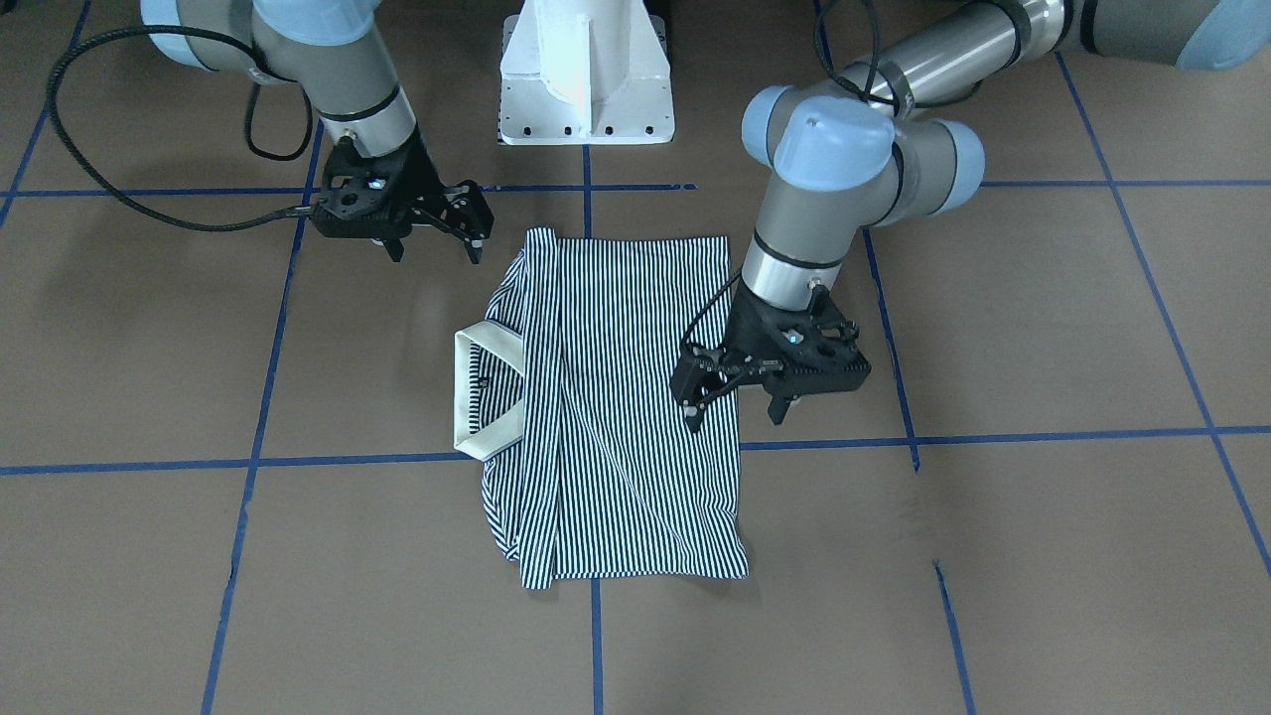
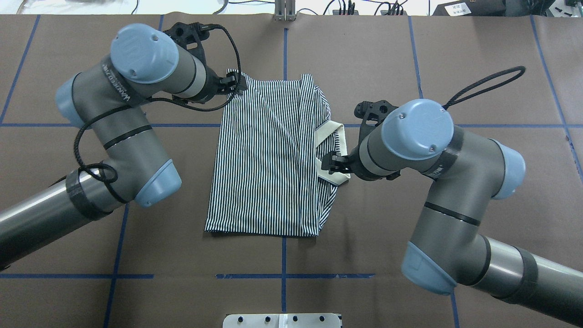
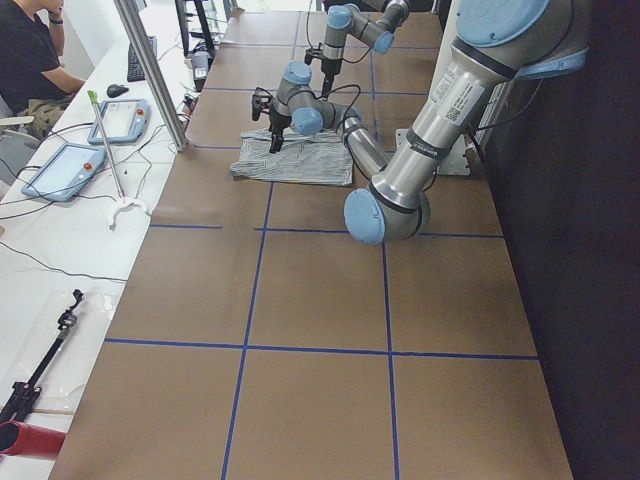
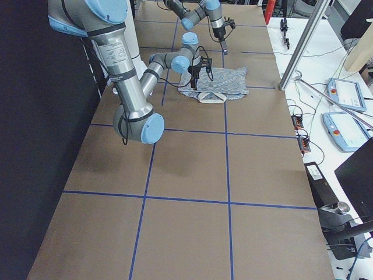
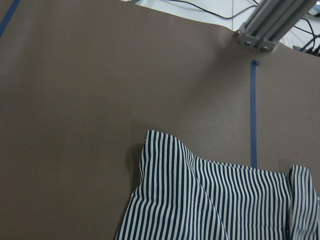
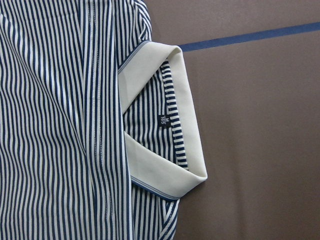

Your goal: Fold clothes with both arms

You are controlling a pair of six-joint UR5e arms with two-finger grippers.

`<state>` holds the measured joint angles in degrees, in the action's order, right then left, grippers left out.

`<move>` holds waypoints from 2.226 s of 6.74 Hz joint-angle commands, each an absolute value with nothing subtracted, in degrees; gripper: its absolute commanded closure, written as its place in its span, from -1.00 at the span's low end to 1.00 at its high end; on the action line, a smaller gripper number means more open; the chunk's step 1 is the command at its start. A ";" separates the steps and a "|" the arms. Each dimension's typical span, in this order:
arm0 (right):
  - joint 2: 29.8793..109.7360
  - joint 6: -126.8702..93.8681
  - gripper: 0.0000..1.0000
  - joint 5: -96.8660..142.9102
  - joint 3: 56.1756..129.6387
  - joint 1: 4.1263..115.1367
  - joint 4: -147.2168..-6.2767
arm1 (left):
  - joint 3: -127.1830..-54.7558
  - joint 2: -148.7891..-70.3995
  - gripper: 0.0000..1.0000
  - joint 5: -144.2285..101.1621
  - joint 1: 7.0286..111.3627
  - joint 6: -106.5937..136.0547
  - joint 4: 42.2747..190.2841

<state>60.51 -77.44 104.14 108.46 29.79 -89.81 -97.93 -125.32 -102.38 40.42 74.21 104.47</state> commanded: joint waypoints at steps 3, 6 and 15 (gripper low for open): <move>48.97 -77.26 -1.00 100.82 94.58 21.82 -97.17 | -107.23 -119.71 -1.00 -102.92 39.20 74.00 102.13; 49.04 -72.96 -1.00 99.23 91.67 19.25 -97.29 | -108.19 -118.74 -1.00 -103.01 39.20 74.09 102.22; 50.01 -70.40 -1.00 99.67 93.34 19.42 -100.55 | -108.02 -118.65 -1.00 -103.09 38.32 74.18 102.57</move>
<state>49.90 -70.68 99.70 93.51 19.42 -100.46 -107.98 -118.58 -103.03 38.43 74.18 102.51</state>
